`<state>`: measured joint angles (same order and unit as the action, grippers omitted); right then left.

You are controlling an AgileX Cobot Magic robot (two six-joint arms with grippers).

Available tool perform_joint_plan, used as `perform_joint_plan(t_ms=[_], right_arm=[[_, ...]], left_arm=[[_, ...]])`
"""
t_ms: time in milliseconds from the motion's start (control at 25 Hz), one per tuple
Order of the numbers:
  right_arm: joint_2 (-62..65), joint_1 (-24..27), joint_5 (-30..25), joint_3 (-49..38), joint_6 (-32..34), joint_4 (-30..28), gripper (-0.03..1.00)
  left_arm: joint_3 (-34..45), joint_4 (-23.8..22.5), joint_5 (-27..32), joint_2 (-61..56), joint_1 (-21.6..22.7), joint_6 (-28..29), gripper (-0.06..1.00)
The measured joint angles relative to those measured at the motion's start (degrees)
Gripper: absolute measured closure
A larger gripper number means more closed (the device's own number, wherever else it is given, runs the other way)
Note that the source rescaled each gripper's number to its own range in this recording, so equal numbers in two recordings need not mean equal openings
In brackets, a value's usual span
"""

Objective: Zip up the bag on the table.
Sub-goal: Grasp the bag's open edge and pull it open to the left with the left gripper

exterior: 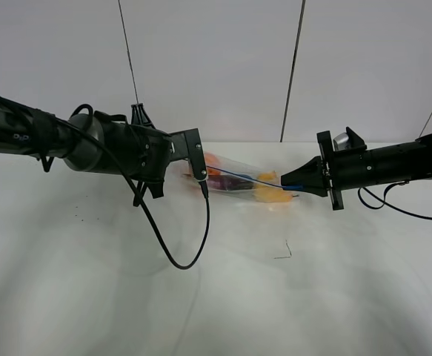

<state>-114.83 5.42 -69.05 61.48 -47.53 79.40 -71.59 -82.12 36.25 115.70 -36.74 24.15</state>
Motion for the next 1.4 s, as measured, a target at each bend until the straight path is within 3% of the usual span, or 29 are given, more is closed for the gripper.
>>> perform_joint_plan(t_ms=[560,920,1400], right_arm=[[0.0,0.0,0.0,0.0,-0.1,0.3,0.97],[0.0,0.0,0.0,0.0,-0.1,0.3,0.97],[0.0,0.0,0.0,0.0,-0.4,0.5,0.97]], left_arm=[[0.0,0.7,-1.2,0.0,0.9,0.2,0.94],[0.0,0.8,-1.2,0.0,0.9,8.0,0.94],[0.0,0.8,-0.7,0.0,0.9,8.4,0.94]])
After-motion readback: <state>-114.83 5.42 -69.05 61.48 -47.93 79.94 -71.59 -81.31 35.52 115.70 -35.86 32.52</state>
